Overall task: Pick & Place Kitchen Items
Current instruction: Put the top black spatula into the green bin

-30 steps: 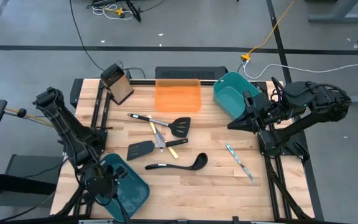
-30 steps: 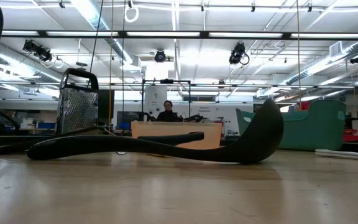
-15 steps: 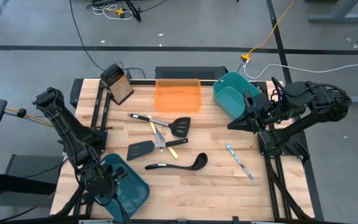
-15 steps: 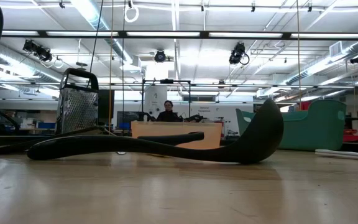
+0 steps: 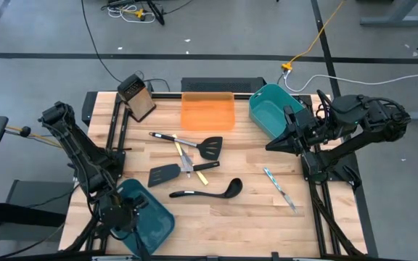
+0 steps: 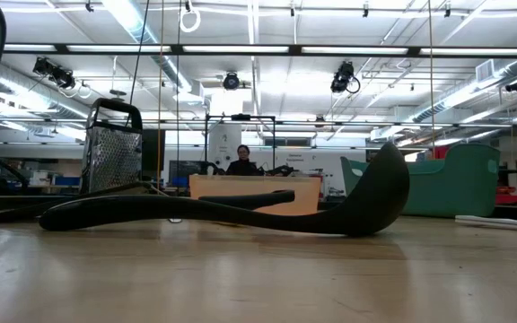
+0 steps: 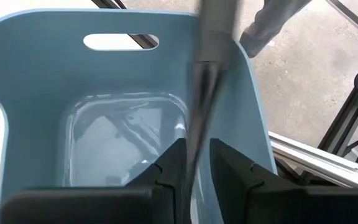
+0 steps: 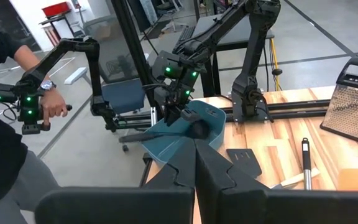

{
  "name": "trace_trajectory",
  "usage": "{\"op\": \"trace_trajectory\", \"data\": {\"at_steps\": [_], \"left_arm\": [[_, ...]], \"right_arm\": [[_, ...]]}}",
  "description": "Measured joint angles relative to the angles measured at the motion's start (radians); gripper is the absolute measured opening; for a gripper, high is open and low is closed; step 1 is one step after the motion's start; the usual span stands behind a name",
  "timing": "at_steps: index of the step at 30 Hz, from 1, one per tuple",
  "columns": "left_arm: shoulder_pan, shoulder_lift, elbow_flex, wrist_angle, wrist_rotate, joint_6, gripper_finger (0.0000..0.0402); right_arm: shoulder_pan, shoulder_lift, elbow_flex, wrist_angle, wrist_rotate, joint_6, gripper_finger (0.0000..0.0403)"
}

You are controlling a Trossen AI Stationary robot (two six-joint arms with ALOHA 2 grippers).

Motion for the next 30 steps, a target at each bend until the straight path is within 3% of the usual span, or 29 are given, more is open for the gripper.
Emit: {"op": "trace_trajectory", "data": {"at_steps": [20, 30], "left_arm": [[0.000, 0.000, 0.087, -0.025, -0.003, -0.028, 0.0067], [0.003, 0.000, 0.202, -0.131, -0.087, 0.006, 0.0046]], "right_arm": [[0.000, 0.000, 0.000, 0.000, -0.010, -0.003, 0.0002], [0.000, 0.000, 0.000, 0.000, -0.009, -0.003, 0.0002]]}}
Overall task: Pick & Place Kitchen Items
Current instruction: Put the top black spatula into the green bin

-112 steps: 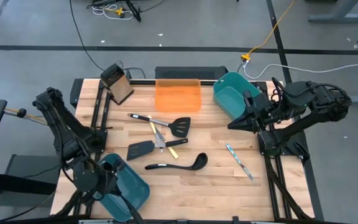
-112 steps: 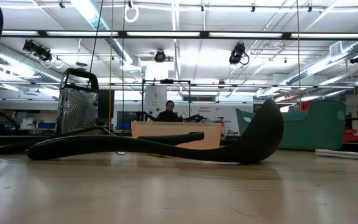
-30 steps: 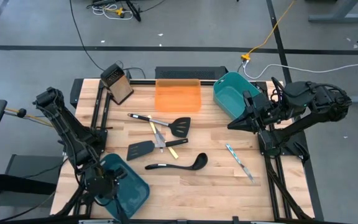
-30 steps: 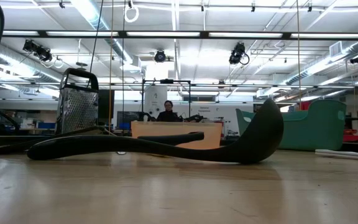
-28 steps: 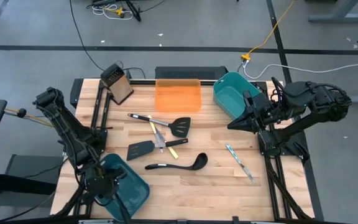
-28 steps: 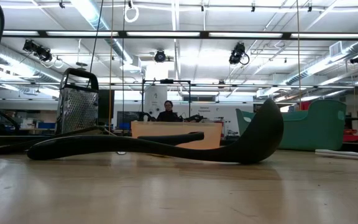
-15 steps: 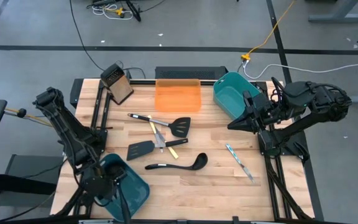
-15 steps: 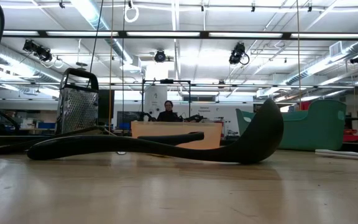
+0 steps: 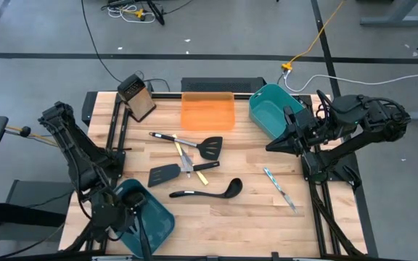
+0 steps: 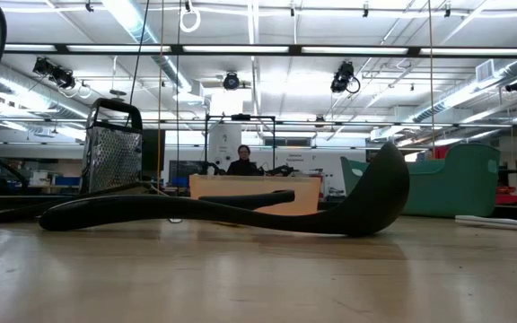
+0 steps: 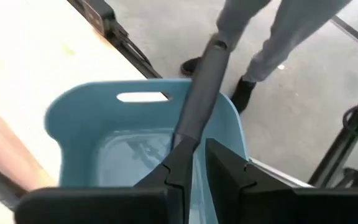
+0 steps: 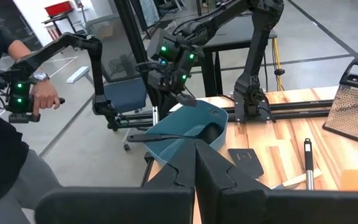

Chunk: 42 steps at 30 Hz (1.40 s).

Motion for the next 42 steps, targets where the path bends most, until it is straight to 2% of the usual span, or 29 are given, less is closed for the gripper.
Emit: {"op": "trace_trajectory", "data": {"at_steps": [11, 20, 31, 42], "left_arm": [[0.009, 0.000, 0.113, -0.009, -0.060, 0.022, 0.0025], [0.050, 0.000, 0.150, -0.007, -0.074, 0.034, 0.0006], [0.154, -0.028, 0.164, -0.010, -0.074, 0.033, 0.0004], [0.297, -0.107, 0.168, 0.003, -0.142, 0.043, 0.0006]], "right_arm": [[0.000, 0.000, 0.000, 0.000, 0.001, -0.001, 0.0002], [0.000, 0.000, 0.000, 0.000, 0.001, -0.001, 0.0002], [0.000, 0.000, 0.000, 0.000, 0.001, -0.006, 0.0002], [0.000, 0.000, 0.000, -0.014, -0.001, -0.045, 0.0002]]}}
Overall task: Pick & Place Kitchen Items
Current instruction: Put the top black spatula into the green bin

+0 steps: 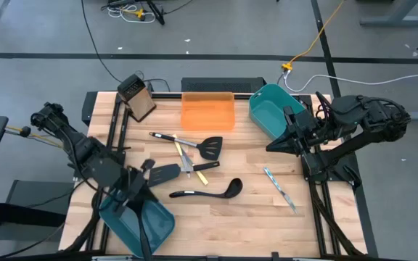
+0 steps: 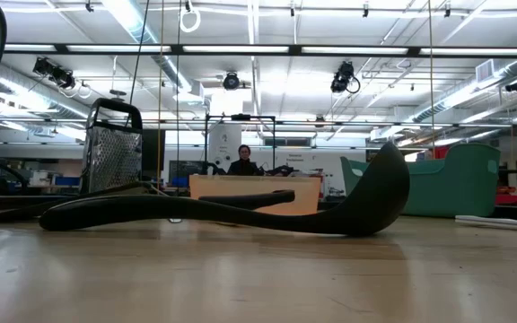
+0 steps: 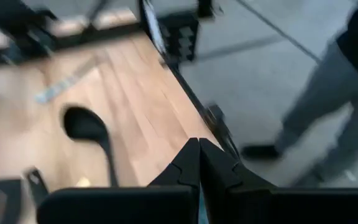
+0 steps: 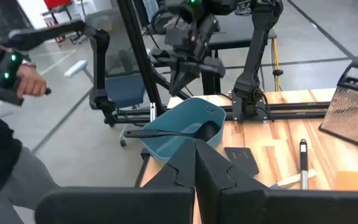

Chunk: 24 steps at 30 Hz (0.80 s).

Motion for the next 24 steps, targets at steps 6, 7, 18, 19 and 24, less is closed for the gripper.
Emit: {"op": "trace_trajectory", "data": {"at_steps": [6, 7, 18, 19, 24], "left_arm": [[0.091, -0.038, -0.005, -0.053, -0.031, 0.014, 0.0003], [0.107, -0.040, -0.006, -0.049, -0.032, 0.014, 0.0004], [0.232, -0.039, -0.004, -0.036, -0.057, -0.038, 0.0002], [0.240, -0.039, -0.004, -0.035, -0.059, -0.046, 0.0002], [0.269, -0.039, -0.004, -0.035, -0.069, -0.073, 0.0001]], "right_arm": [[0.000, 0.000, 0.000, -0.003, 0.000, -0.039, 0.0002], [0.000, 0.000, 0.000, -0.004, 0.000, -0.038, 0.0002], [0.000, 0.000, 0.000, -0.031, 0.000, -0.035, 0.0002], [0.000, 0.000, 0.000, -0.039, 0.000, -0.035, 0.0002], [0.000, 0.000, 0.000, -0.079, -0.001, -0.035, 0.0002]]}}
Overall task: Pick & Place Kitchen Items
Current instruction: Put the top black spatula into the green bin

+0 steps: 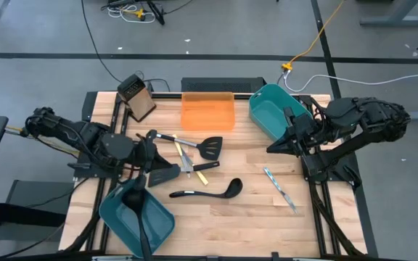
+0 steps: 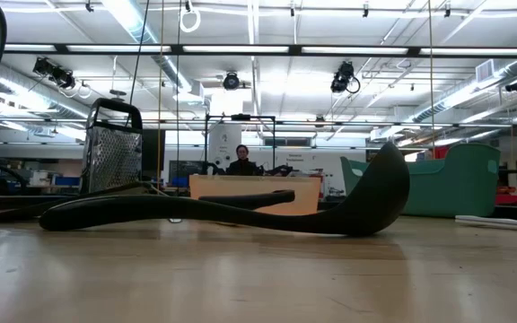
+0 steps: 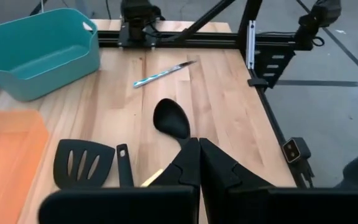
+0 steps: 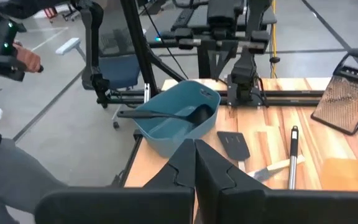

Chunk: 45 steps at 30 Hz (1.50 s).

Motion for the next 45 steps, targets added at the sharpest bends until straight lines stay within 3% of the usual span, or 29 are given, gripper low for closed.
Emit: {"op": "trace_trajectory", "data": {"at_steps": [12, 17, 29, 45], "left_arm": [[0.177, 0.000, 0.000, -0.069, 0.036, 0.040, 0.0001], [0.297, 0.000, 0.000, -0.149, 0.084, 0.114, 0.0000], [0.556, 0.001, 0.000, -0.149, 0.268, 0.252, 0.0000], [0.699, 0.011, -0.013, -0.207, 0.341, 0.320, 0.0000]], "right_arm": [[0.000, 0.000, 0.000, -0.037, 0.002, -0.042, 0.0002], [0.000, 0.000, 0.000, -0.036, 0.003, -0.052, 0.0002], [-0.004, 0.000, 0.000, -0.035, 0.090, -0.048, 0.0002], [-0.003, 0.000, 0.000, -0.012, 0.108, -0.059, 0.0002]]}}
